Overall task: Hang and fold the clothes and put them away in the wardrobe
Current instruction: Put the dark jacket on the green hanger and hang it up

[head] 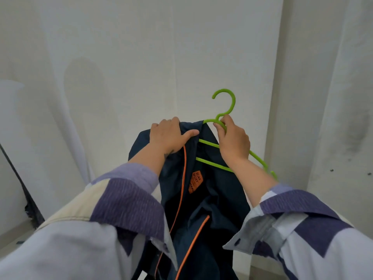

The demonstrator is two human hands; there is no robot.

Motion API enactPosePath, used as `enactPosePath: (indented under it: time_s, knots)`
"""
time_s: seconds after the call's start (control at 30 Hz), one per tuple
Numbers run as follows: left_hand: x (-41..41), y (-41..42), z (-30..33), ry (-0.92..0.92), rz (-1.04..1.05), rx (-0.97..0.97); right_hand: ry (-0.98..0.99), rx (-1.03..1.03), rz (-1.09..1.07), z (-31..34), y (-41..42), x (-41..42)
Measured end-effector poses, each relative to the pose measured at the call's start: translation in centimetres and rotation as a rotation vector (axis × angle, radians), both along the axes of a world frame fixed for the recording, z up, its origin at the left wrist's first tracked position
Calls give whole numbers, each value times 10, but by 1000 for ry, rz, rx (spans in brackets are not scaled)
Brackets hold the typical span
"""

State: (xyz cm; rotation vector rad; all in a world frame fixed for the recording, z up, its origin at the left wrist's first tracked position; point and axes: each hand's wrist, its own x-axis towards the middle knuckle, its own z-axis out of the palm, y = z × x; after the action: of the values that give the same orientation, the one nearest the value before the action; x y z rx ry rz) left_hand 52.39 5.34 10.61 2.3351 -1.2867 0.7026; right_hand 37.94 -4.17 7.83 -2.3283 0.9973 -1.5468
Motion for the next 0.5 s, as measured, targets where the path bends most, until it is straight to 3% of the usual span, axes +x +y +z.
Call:
enactPosePath:
  time_s: [0.07,0.27,0.5]
  knots:
    - [-2,-4,-2,17,38,-34,-8,-32,-1,-2,-4,1]
    - [-5,-7,4,39,105,-191,1,-88,-290,-65,0,-10]
    - [-22,-12,20,35,123,-293,231,501,-257,-115,12,-24]
